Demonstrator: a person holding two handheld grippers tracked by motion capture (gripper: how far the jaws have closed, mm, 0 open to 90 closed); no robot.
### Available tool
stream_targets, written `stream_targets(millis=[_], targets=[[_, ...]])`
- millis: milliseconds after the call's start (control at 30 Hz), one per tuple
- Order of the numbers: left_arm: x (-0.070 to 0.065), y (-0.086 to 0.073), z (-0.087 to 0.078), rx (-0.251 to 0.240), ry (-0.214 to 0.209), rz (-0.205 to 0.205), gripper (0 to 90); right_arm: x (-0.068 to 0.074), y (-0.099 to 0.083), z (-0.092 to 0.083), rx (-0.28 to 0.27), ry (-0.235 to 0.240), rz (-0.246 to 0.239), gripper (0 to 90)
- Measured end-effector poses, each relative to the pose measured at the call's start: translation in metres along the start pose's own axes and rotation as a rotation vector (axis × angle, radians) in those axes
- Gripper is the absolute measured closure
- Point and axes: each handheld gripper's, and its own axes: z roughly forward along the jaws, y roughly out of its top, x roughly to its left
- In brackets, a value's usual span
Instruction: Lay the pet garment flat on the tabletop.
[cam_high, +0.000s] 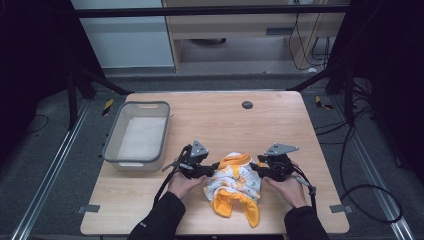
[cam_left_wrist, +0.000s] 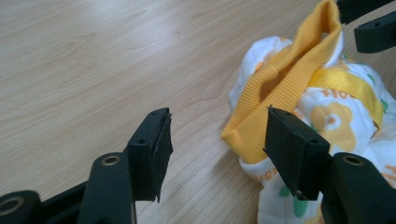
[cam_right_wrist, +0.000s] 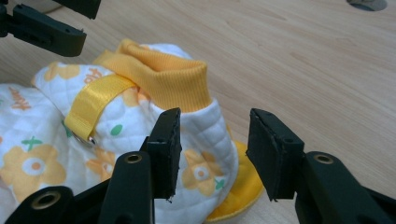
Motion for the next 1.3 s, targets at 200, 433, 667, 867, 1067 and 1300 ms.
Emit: stream_targets(millis=[200, 433, 667, 867, 1067, 1300], targets=[[-0.004, -0.002, 0.011, 0.042, -0.025, 0.010, 39.5, 0.002, -0.003, 0.008, 0.029, 0.003, -0.032, 57.0], [-0.002, -0.006, 0.021, 0.064, -0.055, -0.007, 39.7, 0.002, -0.007, 0.013, 0.061, 0.016, -0.029, 62.1], [-0.001, -0.007, 0.025, 0.078, -0.111, -0.029, 51.8, 0.004, -0.008, 0.017, 0.086, 0.017, -0.037, 74.9], [-0.001, -0.006, 0.024, 0.093, -0.165, -0.059, 73.6, 0.005, -0.008, 0.017, 0.097, 0.024, -0.039, 87.0], [-0.003, -0.005, 0.019, 0.085, -0.170, -0.070, 82.4, 0.007, -0.007, 0.012, 0.077, 0.029, -0.026, 88.0], [-0.006, 0.001, -0.002, 0.044, -0.151, -0.045, 83.1, 0.011, -0.004, 0.001, 0.028, 0.029, -0.030, 88.0]])
